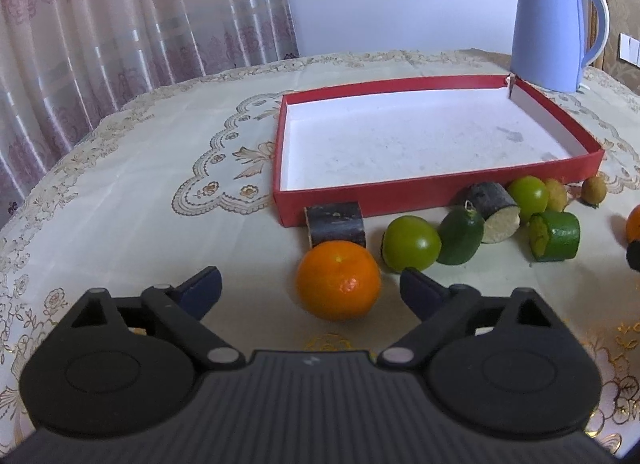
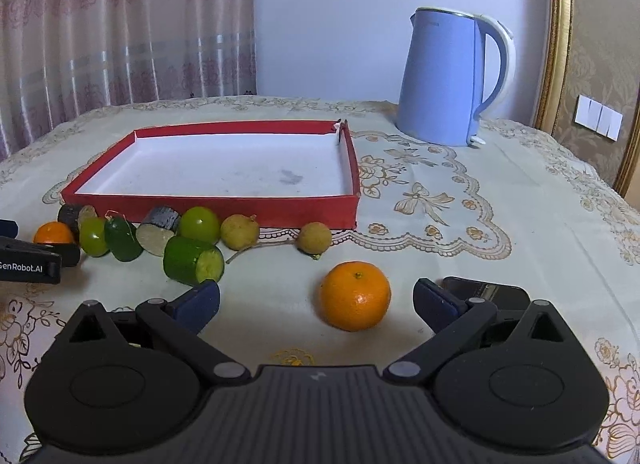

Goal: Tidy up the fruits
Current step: 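Close the left gripper on the mandarin orange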

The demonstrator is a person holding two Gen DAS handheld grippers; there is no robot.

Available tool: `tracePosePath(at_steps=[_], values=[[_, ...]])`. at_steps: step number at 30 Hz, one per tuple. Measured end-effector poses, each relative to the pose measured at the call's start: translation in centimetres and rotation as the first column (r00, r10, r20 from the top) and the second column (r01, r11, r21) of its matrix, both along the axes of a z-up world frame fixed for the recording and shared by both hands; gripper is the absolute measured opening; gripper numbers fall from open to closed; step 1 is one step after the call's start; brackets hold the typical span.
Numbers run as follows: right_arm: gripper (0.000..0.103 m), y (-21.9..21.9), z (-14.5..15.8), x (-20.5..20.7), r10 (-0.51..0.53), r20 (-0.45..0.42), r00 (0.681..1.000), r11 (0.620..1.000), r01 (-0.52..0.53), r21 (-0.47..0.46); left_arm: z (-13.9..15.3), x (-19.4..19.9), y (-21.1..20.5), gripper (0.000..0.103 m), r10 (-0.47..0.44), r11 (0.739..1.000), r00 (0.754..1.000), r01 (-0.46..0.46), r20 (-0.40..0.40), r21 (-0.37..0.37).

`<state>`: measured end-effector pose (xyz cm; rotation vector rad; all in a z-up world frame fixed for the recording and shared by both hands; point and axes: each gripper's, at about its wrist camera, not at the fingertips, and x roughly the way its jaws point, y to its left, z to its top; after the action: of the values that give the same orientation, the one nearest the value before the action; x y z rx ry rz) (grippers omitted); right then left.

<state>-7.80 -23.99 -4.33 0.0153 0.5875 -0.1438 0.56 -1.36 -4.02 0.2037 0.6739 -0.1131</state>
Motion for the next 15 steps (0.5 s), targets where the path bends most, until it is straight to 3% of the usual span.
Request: tracePosePath(at_steps=[6,11,15], values=[[0.103,-0.4,0.2,-0.1,-0.009,0.012,1.000,1.000,0.009,0.004,-0.3,0.4,0.3,0.083,-0.002,1.000,1.000,0.002,-0.018,-0.019],[0.103,-0.9,0.2,-0.1,-0.011,0.012,1.000,1.000,0.011,0.014,-0.1,0.4,0.3,0.043,-0.035,0.997,0.999,0.032,-0.041,-0.069],[0.103,-1.2,0.3,-0.1,-0.013,0.013,1.000,1.000,0.013,0.017,0.1,0.1,-0.3,0.043,-0.035,0.998,0.999,0.034,-0.035,-0.047]])
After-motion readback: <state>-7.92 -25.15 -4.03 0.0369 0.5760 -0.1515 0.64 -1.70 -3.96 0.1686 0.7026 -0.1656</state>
